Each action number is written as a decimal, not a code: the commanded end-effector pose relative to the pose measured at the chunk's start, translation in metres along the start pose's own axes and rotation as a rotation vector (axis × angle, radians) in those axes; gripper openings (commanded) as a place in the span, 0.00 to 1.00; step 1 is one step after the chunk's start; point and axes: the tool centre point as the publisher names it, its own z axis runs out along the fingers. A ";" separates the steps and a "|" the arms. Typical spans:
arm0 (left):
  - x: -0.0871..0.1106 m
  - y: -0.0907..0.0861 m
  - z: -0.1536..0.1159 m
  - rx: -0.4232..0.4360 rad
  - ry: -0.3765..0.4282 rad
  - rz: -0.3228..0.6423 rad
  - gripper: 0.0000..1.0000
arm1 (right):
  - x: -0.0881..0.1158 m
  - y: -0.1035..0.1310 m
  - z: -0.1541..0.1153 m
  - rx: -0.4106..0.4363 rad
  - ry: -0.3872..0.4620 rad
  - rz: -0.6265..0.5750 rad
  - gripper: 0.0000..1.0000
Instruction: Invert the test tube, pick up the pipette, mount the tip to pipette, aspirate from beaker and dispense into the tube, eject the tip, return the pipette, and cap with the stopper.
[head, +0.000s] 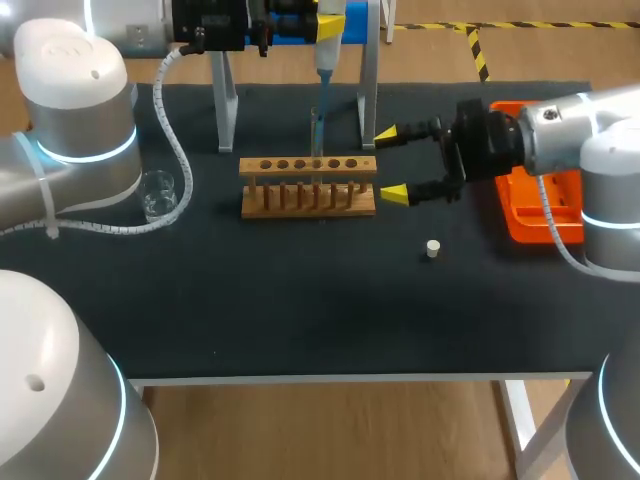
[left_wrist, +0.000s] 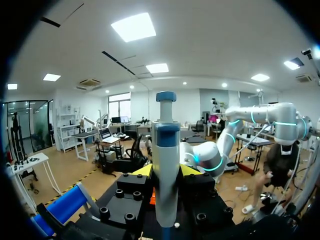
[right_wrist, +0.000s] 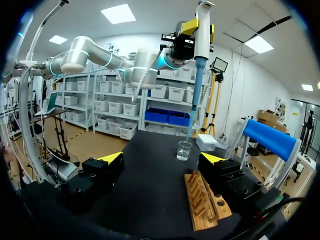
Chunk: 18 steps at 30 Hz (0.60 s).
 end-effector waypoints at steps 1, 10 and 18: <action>-0.001 0.000 0.000 0.000 0.002 0.000 0.00 | 0.000 0.001 -0.001 0.003 0.002 0.000 1.00; -0.001 0.013 -0.045 0.023 -0.067 0.008 0.00 | 0.000 0.001 -0.001 0.003 0.002 0.000 1.00; -0.006 0.031 -0.098 0.035 -0.137 0.025 0.00 | 0.000 0.001 -0.001 0.003 0.002 0.000 1.00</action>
